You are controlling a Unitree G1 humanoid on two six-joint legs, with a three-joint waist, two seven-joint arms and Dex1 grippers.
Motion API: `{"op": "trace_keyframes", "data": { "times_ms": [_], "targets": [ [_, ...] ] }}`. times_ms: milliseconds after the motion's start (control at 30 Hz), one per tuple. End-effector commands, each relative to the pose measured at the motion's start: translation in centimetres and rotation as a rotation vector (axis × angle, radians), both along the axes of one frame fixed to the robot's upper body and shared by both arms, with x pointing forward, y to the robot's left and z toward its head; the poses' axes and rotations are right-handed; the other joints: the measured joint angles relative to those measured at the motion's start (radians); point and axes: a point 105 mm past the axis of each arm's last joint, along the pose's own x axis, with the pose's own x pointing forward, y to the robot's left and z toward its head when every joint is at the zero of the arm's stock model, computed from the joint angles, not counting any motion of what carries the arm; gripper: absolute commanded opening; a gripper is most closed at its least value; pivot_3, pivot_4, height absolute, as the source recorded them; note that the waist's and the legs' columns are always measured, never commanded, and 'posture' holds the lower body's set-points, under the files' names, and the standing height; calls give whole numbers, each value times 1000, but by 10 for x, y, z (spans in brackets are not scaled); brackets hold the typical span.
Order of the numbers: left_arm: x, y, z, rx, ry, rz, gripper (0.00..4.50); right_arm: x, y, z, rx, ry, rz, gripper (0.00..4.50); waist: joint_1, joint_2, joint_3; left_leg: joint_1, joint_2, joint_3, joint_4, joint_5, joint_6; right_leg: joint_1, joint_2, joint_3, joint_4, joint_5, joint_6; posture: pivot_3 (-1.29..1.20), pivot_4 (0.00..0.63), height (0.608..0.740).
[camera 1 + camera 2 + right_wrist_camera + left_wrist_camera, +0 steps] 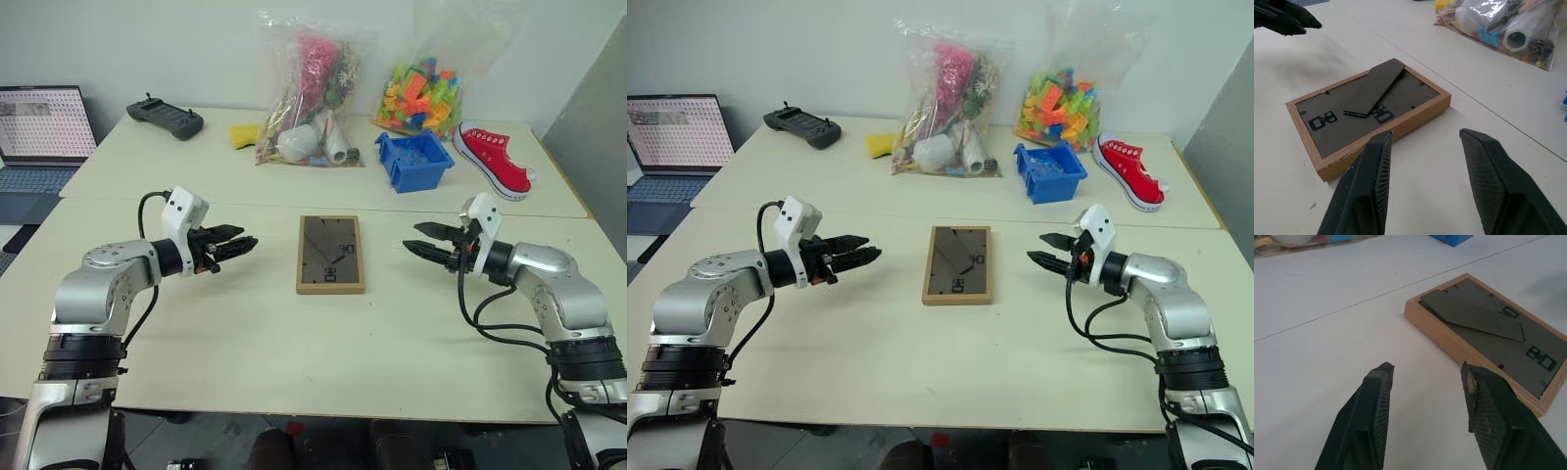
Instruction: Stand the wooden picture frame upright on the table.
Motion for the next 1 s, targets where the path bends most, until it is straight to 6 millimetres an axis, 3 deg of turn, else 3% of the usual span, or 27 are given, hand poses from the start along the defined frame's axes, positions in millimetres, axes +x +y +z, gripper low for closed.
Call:
{"op": "trace_keyframes", "data": {
  "times_ms": [33, 167, 267, 433, 600, 733, 867, 1000],
  "targets": [
    [14, -15, 0, 30, -70, 12, 1443, 12, 12, 5, 67, -22, -13, 1284, 3, 0, 0, 0, 0, 0, 0, 0, 0, 0, 0, 0, 0, 0, 0, 0, 150, 740],
    [29, -27, -5, 10, -104, 64, 525, 26, 30, -17, -19, -18, -56, 274, 3, 0, 0, 0, 0, 0, 1, 0, 0, 0, 0, 0, 2, 0, 0, 0, 150, 740],
    [38, -38, -17, 7, -103, 111, 7, 43, 37, -32, -64, -6, -168, 0, 2, 0, 0, 0, 0, 0, 1, 1, -2, -1, 0, 1, 2, 0, 0, 0, 150, 740],
    [44, -63, -39, 33, -74, 113, 7, 45, 70, -44, -80, -5, -148, 0, 3, 0, 0, 0, 0, 1, 1, 2, -3, -1, -1, 1, 3, 0, 0, 0, 150, 740],
    [34, -88, -51, 33, -29, 26, 7, 40, 86, -43, -51, -10, -123, 0, 3, 0, 0, 0, 0, 1, 1, 2, -4, -2, -1, 1, 4, 0, 0, 0, 150, 740],
    [17, -91, -47, 19, -6, -37, 7, 24, 97, -42, -35, 6, -37, 0, 3, 0, 0, 0, 0, 1, 1, 2, -4, -1, -1, 0, 4, 0, 0, 0, 150, 740],
    [-19, -78, -50, 72, 62, -110, 7, -21, 112, -49, -71, 80, 170, 0, -3, 0, -1, 0, 1, 0, 0, 2, -4, -2, 0, 1, 4, 0, 0, 0, 150, 740],
    [-54, -76, -57, 109, 144, -179, 7, -48, 106, -56, -132, 117, 250, 0, -1, 0, -1, 0, 1, -1, 1, 1, -1, -1, 0, 0, 6, 0, 0, 0, 150, 740]
  ]
}}
